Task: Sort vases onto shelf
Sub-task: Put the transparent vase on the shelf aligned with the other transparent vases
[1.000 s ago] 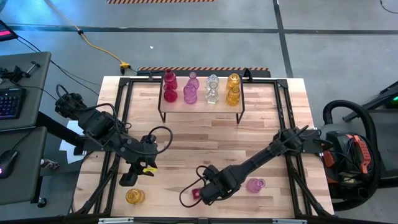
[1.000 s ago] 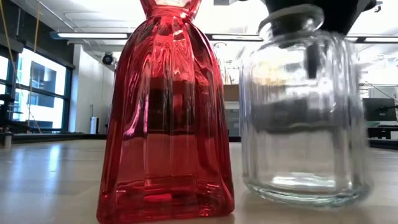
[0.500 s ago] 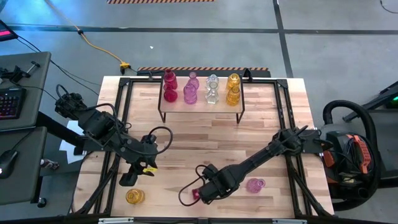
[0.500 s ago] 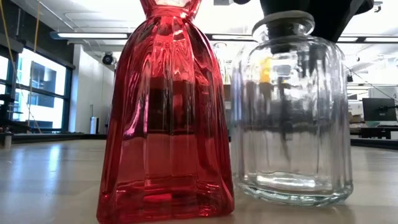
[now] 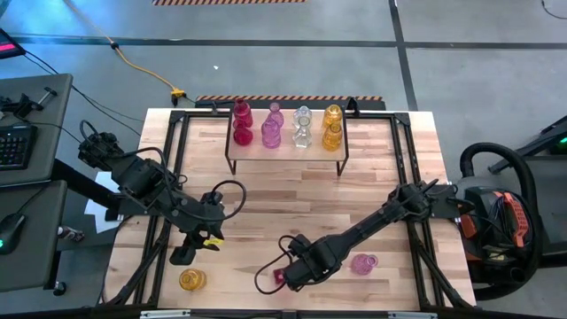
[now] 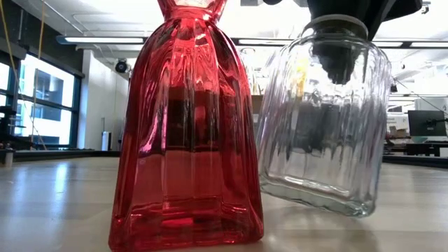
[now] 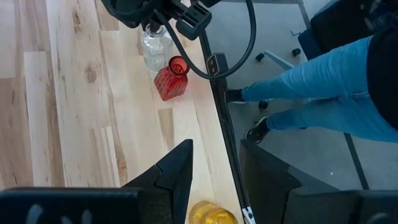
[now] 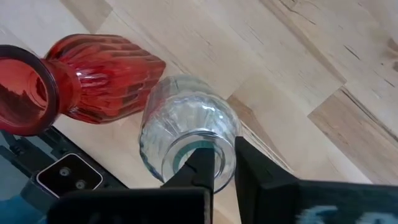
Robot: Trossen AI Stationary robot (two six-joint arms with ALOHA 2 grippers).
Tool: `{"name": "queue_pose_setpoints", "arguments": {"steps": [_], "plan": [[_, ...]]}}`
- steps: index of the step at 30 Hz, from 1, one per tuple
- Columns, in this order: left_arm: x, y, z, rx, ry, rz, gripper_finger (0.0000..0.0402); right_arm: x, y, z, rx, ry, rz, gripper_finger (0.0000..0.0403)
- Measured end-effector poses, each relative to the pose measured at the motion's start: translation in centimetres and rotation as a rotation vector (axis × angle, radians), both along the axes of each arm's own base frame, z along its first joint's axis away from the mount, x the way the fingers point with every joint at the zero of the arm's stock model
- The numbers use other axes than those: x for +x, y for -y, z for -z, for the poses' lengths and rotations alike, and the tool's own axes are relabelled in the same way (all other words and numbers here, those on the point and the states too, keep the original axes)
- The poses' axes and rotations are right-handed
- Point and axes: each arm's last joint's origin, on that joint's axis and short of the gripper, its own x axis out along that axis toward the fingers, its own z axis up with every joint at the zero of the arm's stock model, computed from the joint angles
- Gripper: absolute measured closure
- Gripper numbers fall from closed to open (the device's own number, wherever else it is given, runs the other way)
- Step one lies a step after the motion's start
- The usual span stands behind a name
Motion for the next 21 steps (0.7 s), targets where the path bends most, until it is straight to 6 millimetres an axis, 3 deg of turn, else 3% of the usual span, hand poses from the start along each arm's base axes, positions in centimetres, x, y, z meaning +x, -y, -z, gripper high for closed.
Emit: {"name": "queue_pose_setpoints", "arguments": {"steps": [10,21], "plan": [[0.0,0.0,0.0,0.0,0.0,0.0,0.0282,-0.4,0.3,-0.6,-0.022,-0.056,0.0,0.0398],[0.0,0.0,0.0,0.001,-0.002,0.0,0.0282,-0.8,1.1,-4.0,-0.064,-0.076,-0.022,0.0398]]}}
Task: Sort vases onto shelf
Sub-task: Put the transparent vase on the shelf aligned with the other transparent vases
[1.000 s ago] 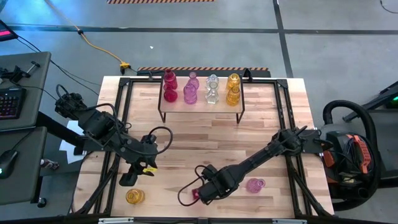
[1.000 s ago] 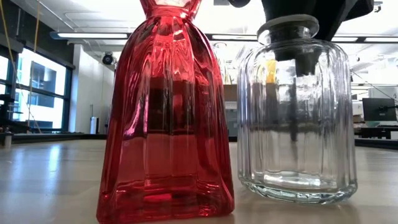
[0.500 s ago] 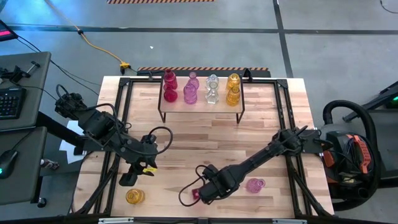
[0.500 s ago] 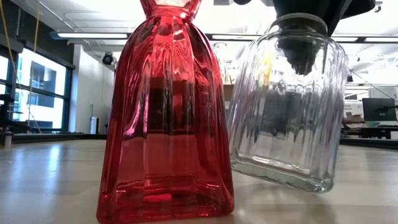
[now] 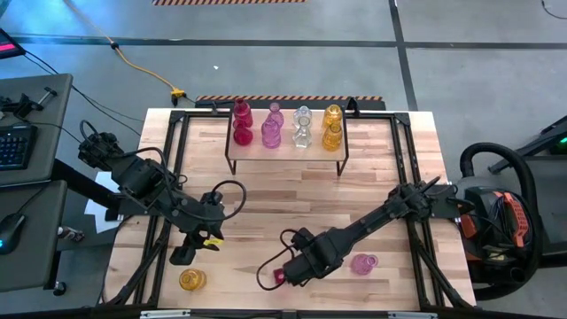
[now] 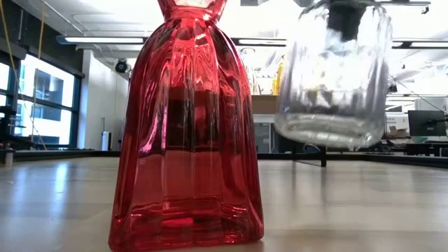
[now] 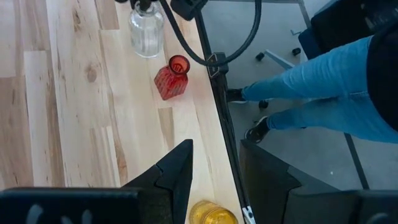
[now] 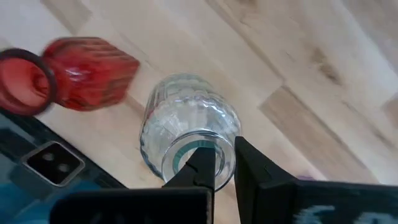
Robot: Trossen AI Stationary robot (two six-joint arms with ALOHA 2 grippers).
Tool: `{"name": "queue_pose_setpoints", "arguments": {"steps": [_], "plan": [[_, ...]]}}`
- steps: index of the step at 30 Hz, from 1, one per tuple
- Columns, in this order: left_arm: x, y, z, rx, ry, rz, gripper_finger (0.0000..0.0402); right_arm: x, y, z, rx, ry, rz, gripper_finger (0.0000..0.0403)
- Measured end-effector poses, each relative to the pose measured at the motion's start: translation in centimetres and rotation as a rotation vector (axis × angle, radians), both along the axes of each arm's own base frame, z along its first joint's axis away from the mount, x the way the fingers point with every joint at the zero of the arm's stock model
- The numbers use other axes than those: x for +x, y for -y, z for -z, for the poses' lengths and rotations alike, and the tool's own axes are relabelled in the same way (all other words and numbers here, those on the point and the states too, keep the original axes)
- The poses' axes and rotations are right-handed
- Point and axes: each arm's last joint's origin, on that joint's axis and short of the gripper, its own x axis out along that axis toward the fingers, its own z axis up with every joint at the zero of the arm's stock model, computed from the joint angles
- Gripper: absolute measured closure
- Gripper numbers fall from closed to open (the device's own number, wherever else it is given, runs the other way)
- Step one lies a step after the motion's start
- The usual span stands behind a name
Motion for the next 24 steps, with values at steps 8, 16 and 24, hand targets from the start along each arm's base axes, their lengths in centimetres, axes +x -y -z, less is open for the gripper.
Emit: {"name": "queue_pose_setpoints", "arguments": {"steps": [8,16,24], "plan": [[0.0,0.0,0.0,0.011,0.007,0.011,0.0282,0.4,2.4,-3.3,-0.016,0.005,-0.07,0.0398],[0.1,-0.2,0.0,0.057,0.037,-0.037,0.0282,1.7,5.4,-5.9,-0.024,0.11,-0.183,0.0398],[0.6,-0.9,0.0,0.064,0.042,-0.139,0.0282,2.5,9.7,-7.0,-0.064,0.12,-0.337,0.0398]]}}
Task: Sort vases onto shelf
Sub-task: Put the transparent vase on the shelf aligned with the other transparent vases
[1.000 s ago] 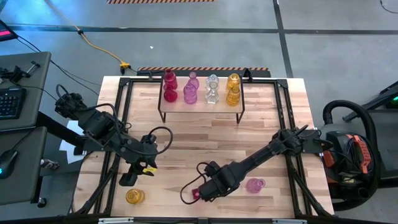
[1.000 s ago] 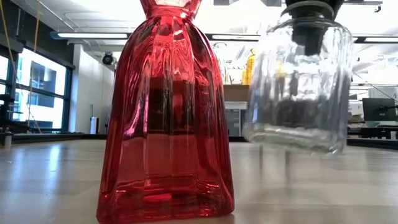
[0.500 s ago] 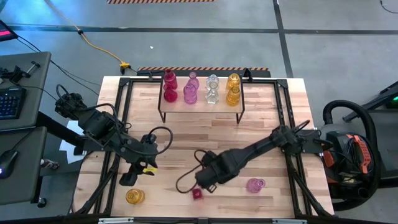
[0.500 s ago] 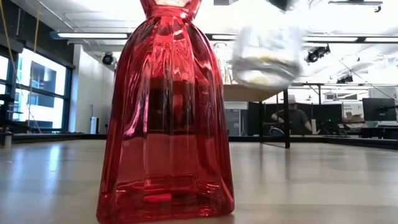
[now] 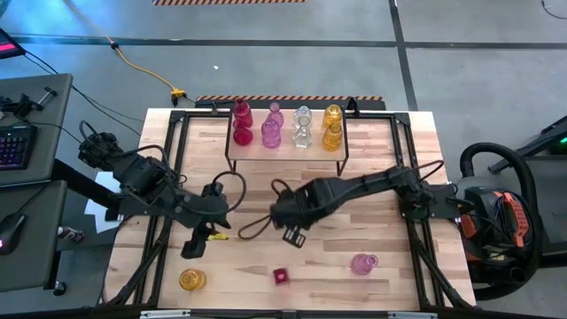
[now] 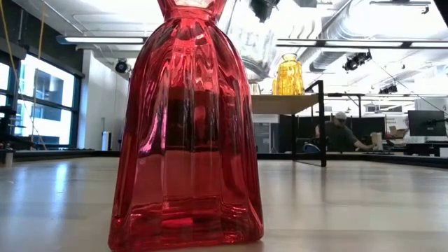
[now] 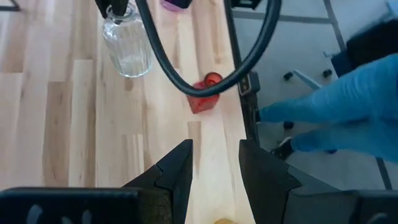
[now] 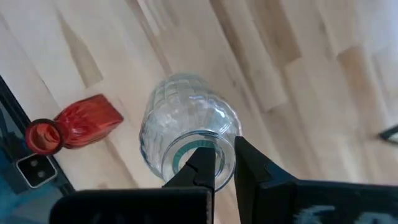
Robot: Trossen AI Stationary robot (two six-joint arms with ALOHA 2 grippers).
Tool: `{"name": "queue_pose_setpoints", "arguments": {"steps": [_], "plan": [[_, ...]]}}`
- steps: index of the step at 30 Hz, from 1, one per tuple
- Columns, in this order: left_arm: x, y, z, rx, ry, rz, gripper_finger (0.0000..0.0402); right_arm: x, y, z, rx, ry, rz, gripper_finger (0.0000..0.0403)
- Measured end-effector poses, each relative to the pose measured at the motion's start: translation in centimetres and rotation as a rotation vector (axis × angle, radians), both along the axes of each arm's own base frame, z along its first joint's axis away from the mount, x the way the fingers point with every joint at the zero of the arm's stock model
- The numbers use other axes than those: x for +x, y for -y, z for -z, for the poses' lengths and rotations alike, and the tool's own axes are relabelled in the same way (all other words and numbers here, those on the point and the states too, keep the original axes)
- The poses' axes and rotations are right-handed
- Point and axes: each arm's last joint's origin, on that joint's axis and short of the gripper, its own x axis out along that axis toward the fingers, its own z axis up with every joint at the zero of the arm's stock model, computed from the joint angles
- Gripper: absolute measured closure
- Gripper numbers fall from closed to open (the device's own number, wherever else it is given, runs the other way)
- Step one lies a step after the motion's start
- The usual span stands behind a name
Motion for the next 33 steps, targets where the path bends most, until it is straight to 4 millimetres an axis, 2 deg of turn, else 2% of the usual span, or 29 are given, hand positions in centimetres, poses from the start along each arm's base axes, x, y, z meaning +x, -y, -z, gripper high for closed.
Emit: {"name": "queue_pose_setpoints", "arguments": {"steps": [8,21,27,33], "plan": [[1.1,-2.1,0.0,-0.009,-0.004,-0.109,0.0282,-0.6,4.7,-2.6,-0.033,0.058,-0.115,0.0398],[2.2,-4.8,0.0,-0.01,-0.003,-0.227,0.0282,-2.9,12.4,-6.6,-0.184,0.131,-0.215,0.0398],[2.5,-5.8,0.0,-0.011,-0.004,-0.269,0.0282,-4.2,15.0,-7.8,-0.255,0.136,-0.292,0.0398],[2.8,-6.6,0.0,-0.022,-0.004,-0.336,0.0282,-4.5,16.7,-8.0,-0.336,0.096,-0.442,0.0398]]}}
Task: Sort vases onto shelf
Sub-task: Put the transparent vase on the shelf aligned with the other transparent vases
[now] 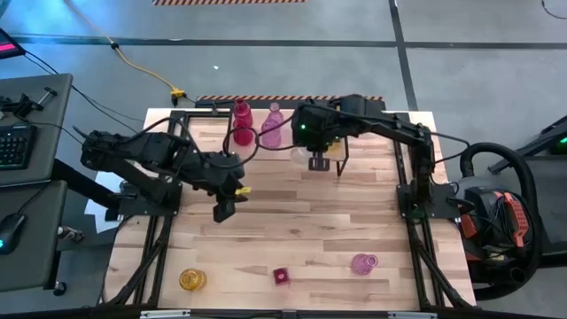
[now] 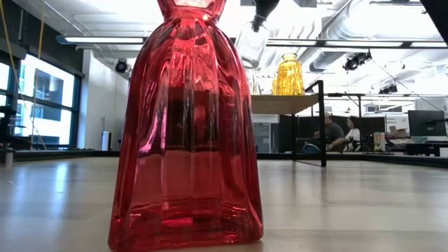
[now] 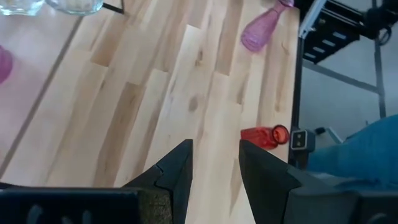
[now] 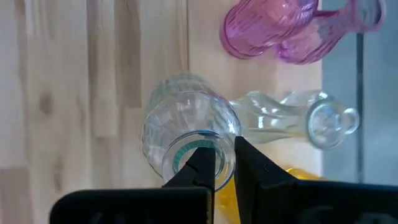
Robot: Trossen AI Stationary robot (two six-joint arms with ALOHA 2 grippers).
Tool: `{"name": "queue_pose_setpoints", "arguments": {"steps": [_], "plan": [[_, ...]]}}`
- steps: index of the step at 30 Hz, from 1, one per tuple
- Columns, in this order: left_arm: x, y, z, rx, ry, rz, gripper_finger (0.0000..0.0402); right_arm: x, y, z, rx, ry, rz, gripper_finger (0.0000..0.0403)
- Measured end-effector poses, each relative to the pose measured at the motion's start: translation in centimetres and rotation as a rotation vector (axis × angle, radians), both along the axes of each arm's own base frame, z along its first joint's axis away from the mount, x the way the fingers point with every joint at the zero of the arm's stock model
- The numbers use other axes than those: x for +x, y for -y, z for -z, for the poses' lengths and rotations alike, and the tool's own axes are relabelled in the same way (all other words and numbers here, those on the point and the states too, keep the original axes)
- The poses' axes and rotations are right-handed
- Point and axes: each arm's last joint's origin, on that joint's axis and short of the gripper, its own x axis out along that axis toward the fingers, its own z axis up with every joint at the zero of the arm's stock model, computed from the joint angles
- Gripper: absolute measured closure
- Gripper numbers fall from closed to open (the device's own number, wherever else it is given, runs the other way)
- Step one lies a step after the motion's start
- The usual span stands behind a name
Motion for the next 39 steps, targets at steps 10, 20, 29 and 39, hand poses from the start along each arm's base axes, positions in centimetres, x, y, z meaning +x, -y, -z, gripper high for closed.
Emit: {"name": "queue_pose_setpoints", "arguments": {"steps": [10,20,29,39], "plan": [[0.2,-1.0,0.0,0.036,0.014,-0.093,0.0282,-0.7,2.3,-0.4,-0.093,-0.039,-0.087,0.0398],[0.3,-1.3,-0.1,0.026,0.021,-0.146,0.0282,-0.6,2.3,-0.3,-0.078,-0.05,-0.189,0.0398],[0.3,-1.3,-0.1,0.024,0.021,-0.144,0.0282,-0.3,2.4,1.0,-0.085,-0.116,-0.253,0.0398],[0.3,-1.3,-0.1,0.024,0.02,-0.143,0.0282,0.7,2.8,3.3,-0.124,-0.181,-0.283,0.0398]]}}
